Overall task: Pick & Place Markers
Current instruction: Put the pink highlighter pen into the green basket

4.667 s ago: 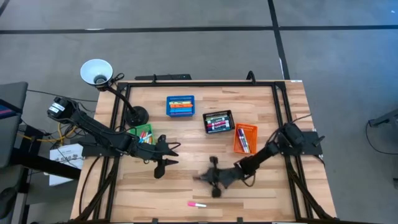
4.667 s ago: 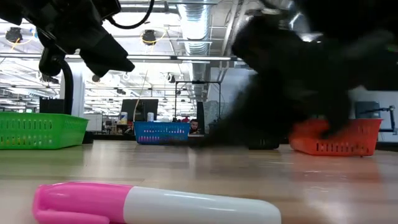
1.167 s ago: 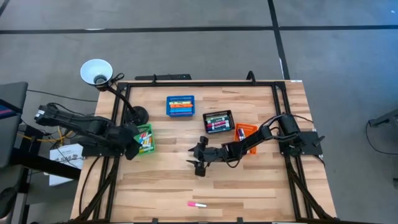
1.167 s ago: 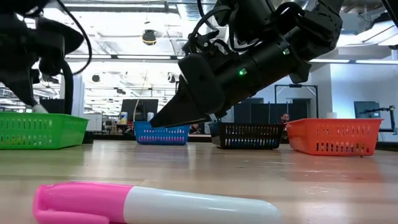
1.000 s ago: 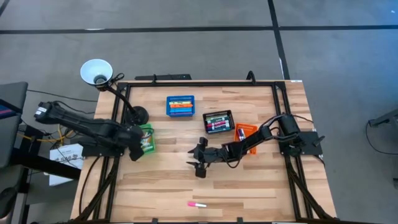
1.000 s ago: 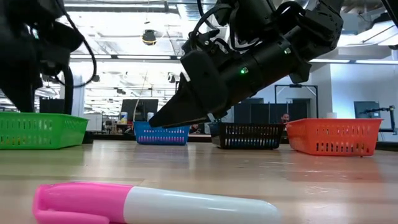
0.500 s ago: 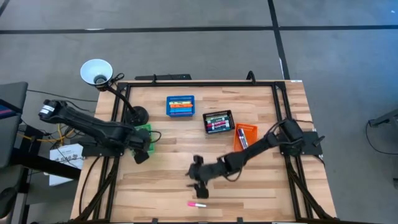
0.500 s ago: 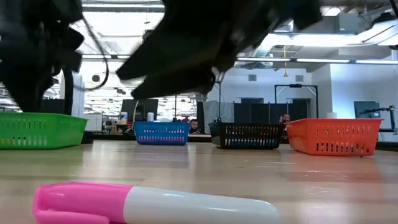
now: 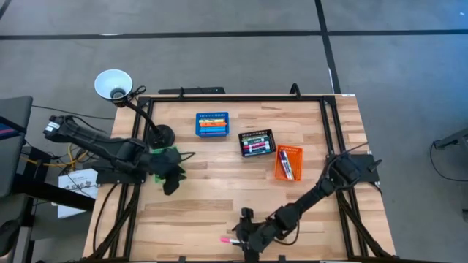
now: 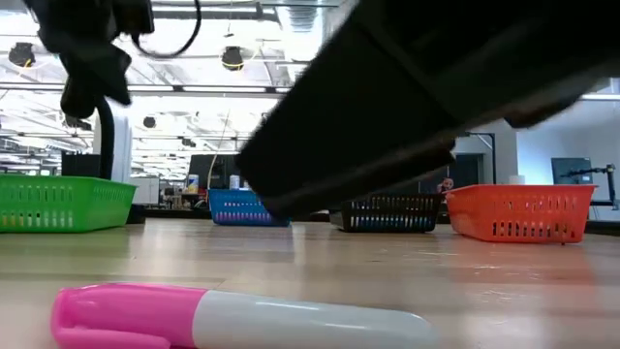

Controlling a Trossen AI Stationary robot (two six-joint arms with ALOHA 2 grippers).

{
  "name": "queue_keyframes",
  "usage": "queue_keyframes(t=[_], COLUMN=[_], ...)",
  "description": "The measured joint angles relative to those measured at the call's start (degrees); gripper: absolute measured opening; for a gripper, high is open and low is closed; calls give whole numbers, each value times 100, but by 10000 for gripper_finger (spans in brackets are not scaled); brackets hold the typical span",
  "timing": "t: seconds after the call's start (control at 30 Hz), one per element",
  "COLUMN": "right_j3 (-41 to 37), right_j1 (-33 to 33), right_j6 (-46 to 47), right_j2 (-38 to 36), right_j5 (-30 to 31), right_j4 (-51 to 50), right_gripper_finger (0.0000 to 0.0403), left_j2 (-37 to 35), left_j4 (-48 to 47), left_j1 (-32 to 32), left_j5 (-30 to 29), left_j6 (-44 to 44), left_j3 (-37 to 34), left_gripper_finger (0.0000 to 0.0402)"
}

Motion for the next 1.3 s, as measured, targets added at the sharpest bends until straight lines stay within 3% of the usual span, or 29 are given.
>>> queue_keyframes(t=[0.17, 0.43, 0.8, 0.97, 1.1, 1.3], right_j3=[-2, 5, 24, 644, 1099, 1115], right_j1=[-24, -60, -169, -314, -320, -307], right_j6=[223, 306, 303, 161, 64, -114], right_j2=[176, 172, 284, 637, 793, 802], right_j5=[-29, -299, -683, -1147, -884, -461], right_j4=[-37, -6, 35, -525, -1274, -1410], right_gripper_finger=[225, 225, 225, 213, 194, 165], left_j2=[53, 67, 67, 67, 66, 65], left_j4=[907, 1605, 1727, 1768, 1774, 1799], left_j1=[-317, -625, -637, -637, -637, -637], left_j5=[-7, -323, -330, -328, -327, -327], left_j6=[162, 590, 744, 924, 1017, 1019], left_j3=[0, 0, 0, -2, -2, -2], left_gripper_finger=[109, 104, 104, 104, 104, 104])
